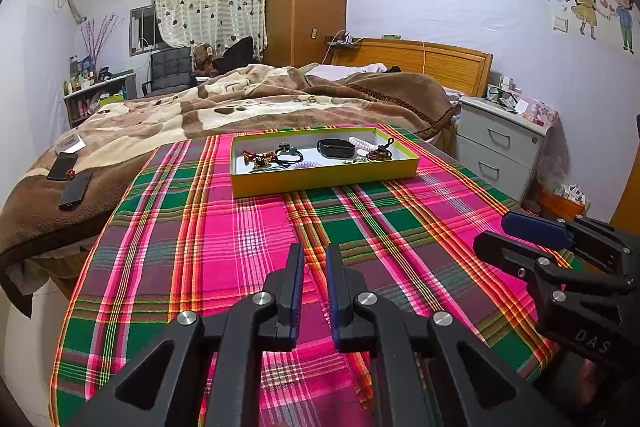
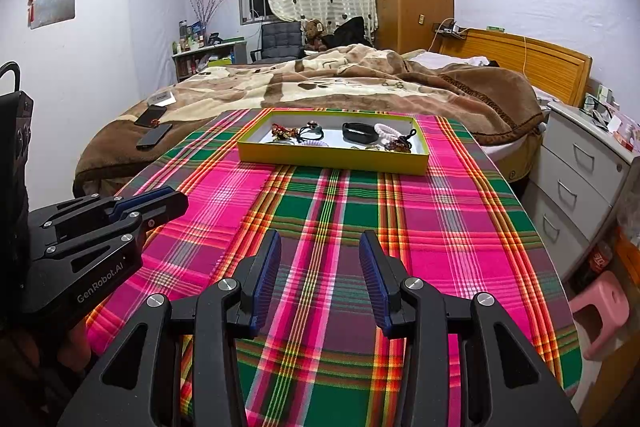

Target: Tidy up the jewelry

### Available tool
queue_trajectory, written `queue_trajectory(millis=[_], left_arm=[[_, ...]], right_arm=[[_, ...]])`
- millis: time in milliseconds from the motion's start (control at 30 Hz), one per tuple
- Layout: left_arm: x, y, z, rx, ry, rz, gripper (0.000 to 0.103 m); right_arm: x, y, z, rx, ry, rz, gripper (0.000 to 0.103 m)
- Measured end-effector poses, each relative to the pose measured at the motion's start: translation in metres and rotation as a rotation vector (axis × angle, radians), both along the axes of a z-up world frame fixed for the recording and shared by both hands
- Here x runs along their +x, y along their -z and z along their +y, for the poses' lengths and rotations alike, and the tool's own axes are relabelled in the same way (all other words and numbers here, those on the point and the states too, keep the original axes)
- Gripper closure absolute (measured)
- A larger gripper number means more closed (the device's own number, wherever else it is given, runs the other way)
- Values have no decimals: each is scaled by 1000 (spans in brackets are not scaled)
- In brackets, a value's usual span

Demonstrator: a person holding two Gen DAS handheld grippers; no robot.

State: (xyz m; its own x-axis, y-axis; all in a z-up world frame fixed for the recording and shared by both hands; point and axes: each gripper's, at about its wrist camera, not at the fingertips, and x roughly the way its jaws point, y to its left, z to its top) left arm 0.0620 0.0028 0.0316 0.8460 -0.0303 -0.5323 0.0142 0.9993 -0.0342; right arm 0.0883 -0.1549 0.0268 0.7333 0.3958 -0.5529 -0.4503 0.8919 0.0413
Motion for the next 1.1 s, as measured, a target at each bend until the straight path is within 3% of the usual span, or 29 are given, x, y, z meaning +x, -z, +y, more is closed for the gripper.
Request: queue_trajectory(millis=[1100], left_arm=[[-1,6,0,-13,-4,6,93]], right_arm=[[0,0,-2,1,0,2,61]])
